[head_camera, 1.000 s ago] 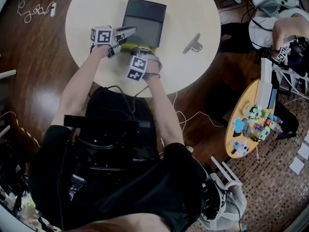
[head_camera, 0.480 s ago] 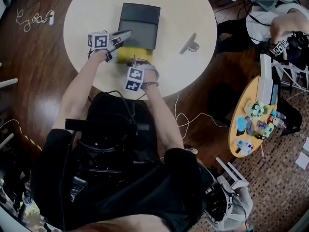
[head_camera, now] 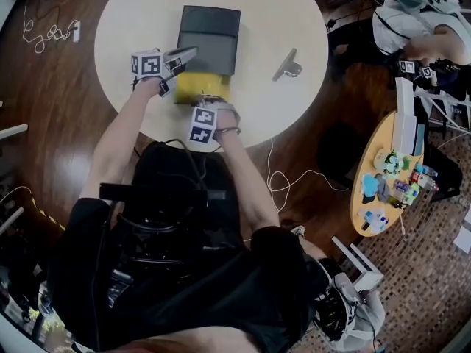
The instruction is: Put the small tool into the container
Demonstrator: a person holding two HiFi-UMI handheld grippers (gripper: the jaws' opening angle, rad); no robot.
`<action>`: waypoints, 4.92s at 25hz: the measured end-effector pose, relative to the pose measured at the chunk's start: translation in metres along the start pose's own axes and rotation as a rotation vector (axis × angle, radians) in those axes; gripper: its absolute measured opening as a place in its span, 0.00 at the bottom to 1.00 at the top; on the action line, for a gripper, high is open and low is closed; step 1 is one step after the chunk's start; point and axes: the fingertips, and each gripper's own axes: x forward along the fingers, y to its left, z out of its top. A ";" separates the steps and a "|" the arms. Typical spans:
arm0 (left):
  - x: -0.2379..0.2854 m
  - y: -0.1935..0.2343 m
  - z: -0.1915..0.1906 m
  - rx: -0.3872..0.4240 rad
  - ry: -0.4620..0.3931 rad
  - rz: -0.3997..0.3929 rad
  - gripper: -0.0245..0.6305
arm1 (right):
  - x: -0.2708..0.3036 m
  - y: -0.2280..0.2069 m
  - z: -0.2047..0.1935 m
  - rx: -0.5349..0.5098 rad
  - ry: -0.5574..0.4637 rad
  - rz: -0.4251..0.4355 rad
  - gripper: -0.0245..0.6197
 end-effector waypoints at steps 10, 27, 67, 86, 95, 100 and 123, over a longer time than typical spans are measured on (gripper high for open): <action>-0.001 0.001 -0.001 0.004 -0.003 0.004 0.04 | -0.002 0.029 0.002 -0.035 0.017 0.033 0.08; -0.001 0.000 -0.001 -0.001 -0.003 0.005 0.04 | -0.023 0.078 0.008 -0.017 0.017 0.137 0.07; -0.151 -0.052 -0.045 -0.031 -0.269 0.130 0.03 | -0.127 -0.172 -0.385 1.908 -0.774 -0.552 0.19; -0.145 -0.100 -0.071 0.011 -0.360 0.164 0.03 | -0.126 -0.192 -0.389 2.022 -1.071 -0.372 0.05; -0.139 -0.099 -0.066 -0.003 -0.339 0.128 0.03 | -0.171 -0.147 -0.352 1.992 -1.340 -0.292 0.05; -0.137 -0.091 -0.059 -0.020 -0.334 0.066 0.03 | -0.190 -0.124 -0.274 1.868 -1.344 -0.168 0.05; -0.200 -0.038 -0.075 -0.194 -0.355 -0.106 0.03 | -0.138 -0.035 -0.065 1.867 -0.963 -0.121 0.04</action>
